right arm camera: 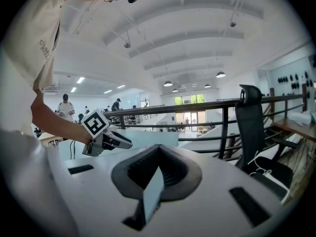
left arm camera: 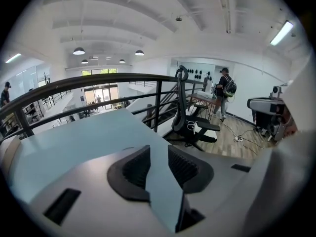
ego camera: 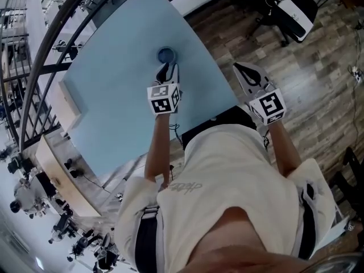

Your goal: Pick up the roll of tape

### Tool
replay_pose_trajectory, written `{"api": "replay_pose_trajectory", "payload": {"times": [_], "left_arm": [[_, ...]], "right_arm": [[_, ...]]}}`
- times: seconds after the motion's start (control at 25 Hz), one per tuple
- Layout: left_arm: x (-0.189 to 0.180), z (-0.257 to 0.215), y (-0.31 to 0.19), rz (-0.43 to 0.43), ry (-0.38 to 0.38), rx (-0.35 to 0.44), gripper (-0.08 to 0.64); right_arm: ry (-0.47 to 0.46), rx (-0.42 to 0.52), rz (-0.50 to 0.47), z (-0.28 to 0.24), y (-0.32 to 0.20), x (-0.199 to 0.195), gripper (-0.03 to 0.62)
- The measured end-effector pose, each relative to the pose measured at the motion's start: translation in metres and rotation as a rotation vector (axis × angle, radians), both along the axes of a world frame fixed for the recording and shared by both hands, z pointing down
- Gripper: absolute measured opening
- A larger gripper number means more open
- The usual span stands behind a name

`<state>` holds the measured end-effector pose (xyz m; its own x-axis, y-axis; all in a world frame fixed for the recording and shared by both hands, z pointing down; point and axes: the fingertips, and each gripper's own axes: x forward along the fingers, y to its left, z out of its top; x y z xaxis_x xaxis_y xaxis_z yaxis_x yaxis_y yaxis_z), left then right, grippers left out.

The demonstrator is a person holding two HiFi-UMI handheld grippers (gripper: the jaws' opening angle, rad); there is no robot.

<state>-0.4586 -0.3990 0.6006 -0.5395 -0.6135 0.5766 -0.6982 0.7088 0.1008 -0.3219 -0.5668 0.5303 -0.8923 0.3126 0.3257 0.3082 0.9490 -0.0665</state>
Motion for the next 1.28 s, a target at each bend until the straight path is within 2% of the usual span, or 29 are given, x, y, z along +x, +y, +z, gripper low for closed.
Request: {"api": "replay_pose_trajectory", "payload": {"times": [0.6, 0.96, 1.12, 1.28], "left_arm": [[-0.036, 0.083, -0.016, 0.017, 0.137, -0.145, 0.144], [-0.039, 0.116, -0.015, 0.012, 0.203, -0.230, 0.144], [-0.041, 0.123, -0.012, 0.014, 0.210, -0.262, 0.138], [-0.041, 0.126, -0.012, 0.049, 0.196, -0.312, 0.092]], "right_arm": [[0.085, -0.020, 0.015, 0.031, -0.026, 0.001, 0.006], [0.102, -0.048, 0.024, 0.040, -0.039, 0.004, 0.006], [0.116, -0.052, 0.018, 0.042, -0.037, 0.005, 0.006], [0.127, -0.063, 0.007, 0.048, -0.038, 0.006, 0.006]]}}
